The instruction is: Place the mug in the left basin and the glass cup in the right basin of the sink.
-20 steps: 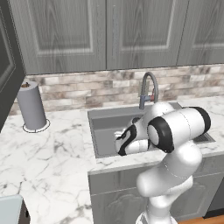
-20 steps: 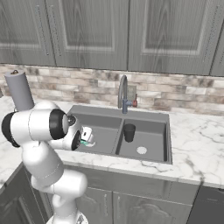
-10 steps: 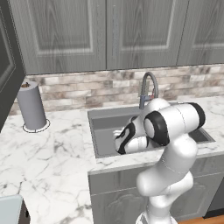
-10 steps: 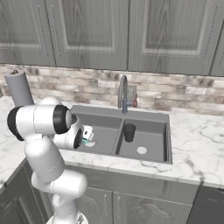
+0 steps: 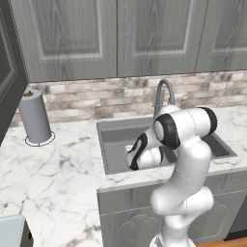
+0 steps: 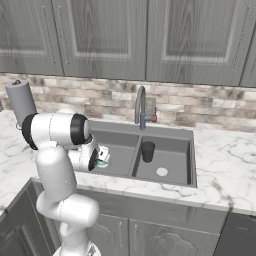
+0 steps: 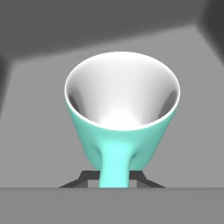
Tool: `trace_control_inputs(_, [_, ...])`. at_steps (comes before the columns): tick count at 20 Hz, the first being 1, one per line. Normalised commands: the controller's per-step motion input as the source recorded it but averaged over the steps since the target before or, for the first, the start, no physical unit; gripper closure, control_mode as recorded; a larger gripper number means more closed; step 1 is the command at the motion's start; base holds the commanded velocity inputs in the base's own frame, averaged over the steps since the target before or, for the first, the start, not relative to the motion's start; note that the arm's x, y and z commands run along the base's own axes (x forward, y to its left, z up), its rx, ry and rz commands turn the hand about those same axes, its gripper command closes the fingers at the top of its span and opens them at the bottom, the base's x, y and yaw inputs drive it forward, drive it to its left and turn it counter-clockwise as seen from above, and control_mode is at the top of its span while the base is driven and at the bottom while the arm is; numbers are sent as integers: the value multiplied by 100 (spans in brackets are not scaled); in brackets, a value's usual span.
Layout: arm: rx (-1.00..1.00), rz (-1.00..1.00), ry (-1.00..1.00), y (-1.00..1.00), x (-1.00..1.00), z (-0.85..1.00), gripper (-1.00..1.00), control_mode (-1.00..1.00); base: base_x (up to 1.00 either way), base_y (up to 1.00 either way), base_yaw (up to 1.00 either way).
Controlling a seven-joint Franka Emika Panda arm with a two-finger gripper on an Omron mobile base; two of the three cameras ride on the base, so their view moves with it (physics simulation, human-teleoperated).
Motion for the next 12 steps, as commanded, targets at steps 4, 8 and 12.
trace_control_inputs(4, [0, 0, 0, 0, 12, -30, 100, -100, 0, 0, 0])
trace_control_inputs(8, [0, 0, 0, 0, 16, -26, 100, -100, 0, 0, 0])
trace_control_inputs(12, [0, 0, 0, 0, 21, -27, 100, -100, 0, 0, 0])
